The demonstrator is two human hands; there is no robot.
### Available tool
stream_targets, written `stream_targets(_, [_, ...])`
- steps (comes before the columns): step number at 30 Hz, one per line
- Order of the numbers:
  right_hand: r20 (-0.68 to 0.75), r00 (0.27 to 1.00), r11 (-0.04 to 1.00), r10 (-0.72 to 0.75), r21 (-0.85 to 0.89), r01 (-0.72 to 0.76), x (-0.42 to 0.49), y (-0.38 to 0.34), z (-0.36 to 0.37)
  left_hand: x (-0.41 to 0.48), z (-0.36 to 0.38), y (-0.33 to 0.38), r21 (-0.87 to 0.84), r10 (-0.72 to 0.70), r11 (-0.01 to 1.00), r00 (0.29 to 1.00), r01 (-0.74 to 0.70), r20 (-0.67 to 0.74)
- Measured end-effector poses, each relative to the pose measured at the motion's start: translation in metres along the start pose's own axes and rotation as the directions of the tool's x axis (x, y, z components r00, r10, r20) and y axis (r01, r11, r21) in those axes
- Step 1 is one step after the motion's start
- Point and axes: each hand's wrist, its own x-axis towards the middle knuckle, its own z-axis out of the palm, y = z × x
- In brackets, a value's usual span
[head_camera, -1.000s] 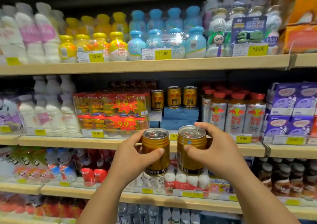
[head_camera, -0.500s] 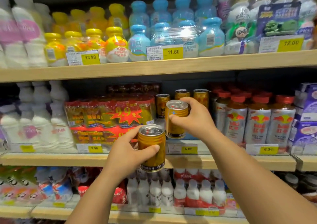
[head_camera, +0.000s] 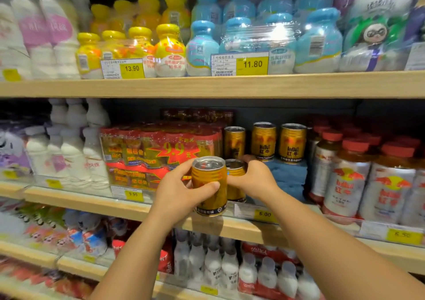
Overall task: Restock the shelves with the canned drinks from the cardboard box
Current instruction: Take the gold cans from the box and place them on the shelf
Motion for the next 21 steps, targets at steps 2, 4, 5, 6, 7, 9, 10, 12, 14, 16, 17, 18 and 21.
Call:
stream_targets(2, [0.01,1.0,1.0,-0.016,-0.014,0.016,-0.004,0.004,0.002,-0.001,-0.003,0.001,0.017,0.006,1.0,1.0,-0.006,0.009])
stream_targets(4, [0.016,1.0,0.999,-0.023,-0.027,0.023,-0.008,0.007,0.004,-0.003,-0.007,0.004,0.033,0.009,0.999,1.0,-0.01,0.016])
stream_targets(5, [0.015,1.0,1.0,-0.019,-0.024,0.019,-0.009,0.009,0.005,-0.003,-0.009,0.004,0.037,0.007,0.999,1.0,-0.008,0.018])
stream_targets(6, [0.016,1.0,1.0,-0.011,-0.019,0.011,-0.009,0.01,0.006,-0.004,-0.011,0.004,0.037,0.003,0.999,1.0,-0.004,0.017])
stream_targets(7, [0.019,1.0,1.0,0.005,-0.025,-0.004,-0.01,0.011,0.007,-0.005,-0.013,0.004,0.03,-0.003,1.0,1.0,0.003,0.015])
stream_targets(9, [0.046,0.998,0.995,0.049,-0.088,-0.045,-0.009,0.011,0.007,-0.007,-0.018,0.005,0.015,-0.01,1.0,1.0,0.01,0.007])
stream_targets(10, [0.073,0.995,0.99,0.066,-0.129,-0.056,-0.009,0.009,0.005,-0.009,-0.021,0.006,0.011,-0.011,1.0,1.0,0.011,0.006])
stream_targets(12, [0.105,0.992,0.982,0.068,-0.182,-0.049,-0.013,0.001,-0.004,-0.011,-0.025,0.008,0.007,-0.01,1.0,1.0,0.01,0.01])
stream_targets(14, [0.105,0.994,0.993,-0.014,-0.113,0.026,-0.027,-0.013,-0.018,-0.012,-0.031,0.011,0.004,-0.005,1.0,1.0,0.005,0.016])
stream_targets(16, [0.146,0.972,0.982,-0.183,0.065,0.175,-0.049,-0.027,-0.032,-0.014,-0.037,0.014,-0.011,0.0,1.0,1.0,0.0,0.03])
stream_targets(17, [0.191,0.946,0.96,-0.261,0.156,0.233,-0.062,-0.034,-0.037,-0.015,-0.039,0.016,-0.02,0.004,1.0,0.999,-0.003,0.041])
stream_targets(18, [0.241,0.916,0.938,-0.32,0.218,0.27,-0.075,-0.04,-0.038,-0.017,-0.041,0.019,-0.027,0.012,1.0,0.999,-0.01,0.053])
stream_targets(21, [0.265,0.876,0.908,-0.404,0.23,0.349,-0.101,-0.056,-0.029,-0.022,-0.039,0.027,-0.024,0.051,0.999,0.993,-0.049,0.105])
